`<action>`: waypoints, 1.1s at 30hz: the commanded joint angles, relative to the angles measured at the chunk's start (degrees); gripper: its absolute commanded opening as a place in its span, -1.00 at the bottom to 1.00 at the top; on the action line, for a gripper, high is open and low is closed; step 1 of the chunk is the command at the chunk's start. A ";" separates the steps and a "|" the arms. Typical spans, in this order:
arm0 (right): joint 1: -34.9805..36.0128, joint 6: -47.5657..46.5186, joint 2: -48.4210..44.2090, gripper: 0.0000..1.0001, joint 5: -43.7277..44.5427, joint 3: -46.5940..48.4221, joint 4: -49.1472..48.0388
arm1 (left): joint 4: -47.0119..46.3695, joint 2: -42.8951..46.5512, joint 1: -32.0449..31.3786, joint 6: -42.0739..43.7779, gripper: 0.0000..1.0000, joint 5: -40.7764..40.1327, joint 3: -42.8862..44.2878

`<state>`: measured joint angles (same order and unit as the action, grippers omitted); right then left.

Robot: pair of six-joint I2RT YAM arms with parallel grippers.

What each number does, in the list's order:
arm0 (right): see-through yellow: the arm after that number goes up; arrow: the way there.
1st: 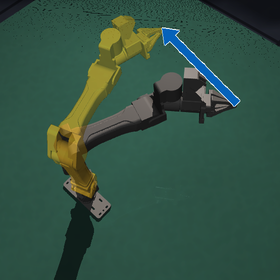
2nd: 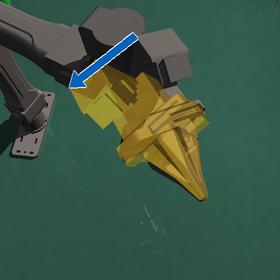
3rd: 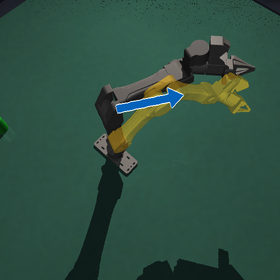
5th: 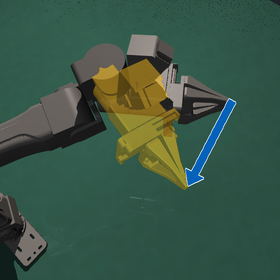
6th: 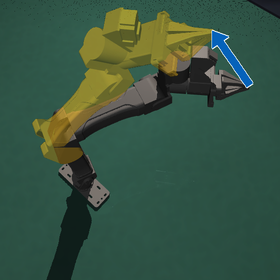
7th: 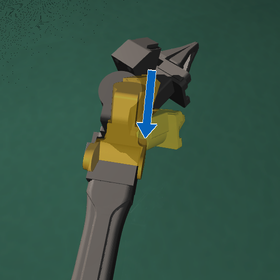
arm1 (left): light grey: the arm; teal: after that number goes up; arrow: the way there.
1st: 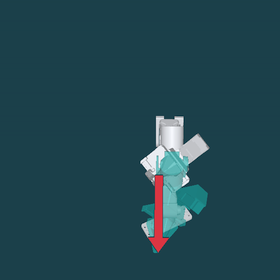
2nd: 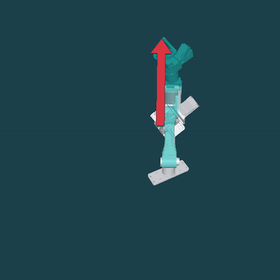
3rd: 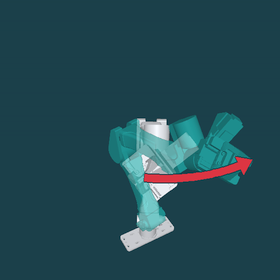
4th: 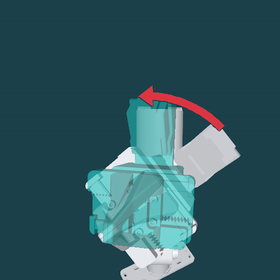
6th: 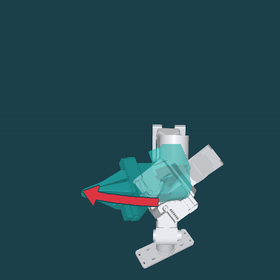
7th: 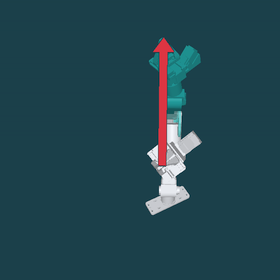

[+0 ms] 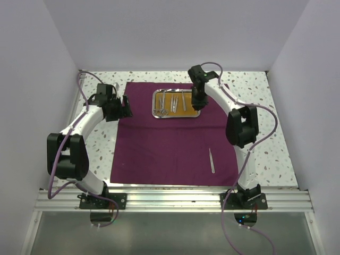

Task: Open and lay out the surgical kit
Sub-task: Pick up the medical item from the container, then place the medical item in the surgical kit.

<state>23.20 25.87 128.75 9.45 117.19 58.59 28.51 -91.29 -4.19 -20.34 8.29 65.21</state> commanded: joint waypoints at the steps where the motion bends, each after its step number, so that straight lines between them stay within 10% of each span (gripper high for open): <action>1: 0.00 -0.38 -7.09 -1.00 0.31 0.16 5.39 | -0.74 -0.29 0.14 0.48 0.65 -0.04 2.82; 18: 9.65 12.97 -48.67 -1.00 -9.27 -57.65 -5.76 | -1.00 -7.85 0.06 -2.34 0.64 0.84 10.81; 29: 12.39 16.68 -55.80 -1.00 -13.76 -73.59 -10.51 | -1.09 -11.19 -1.61 -3.92 0.65 1.81 16.09; 33: 12.39 14.65 -54.66 0.58 -10.79 -71.41 -8.60 | -1.18 -10.58 -2.32 -4.01 0.65 1.90 16.00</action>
<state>35.27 41.69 74.22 -2.33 43.68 50.89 28.12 -102.24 -5.78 -23.46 9.15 78.98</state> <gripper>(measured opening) 0.655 0.825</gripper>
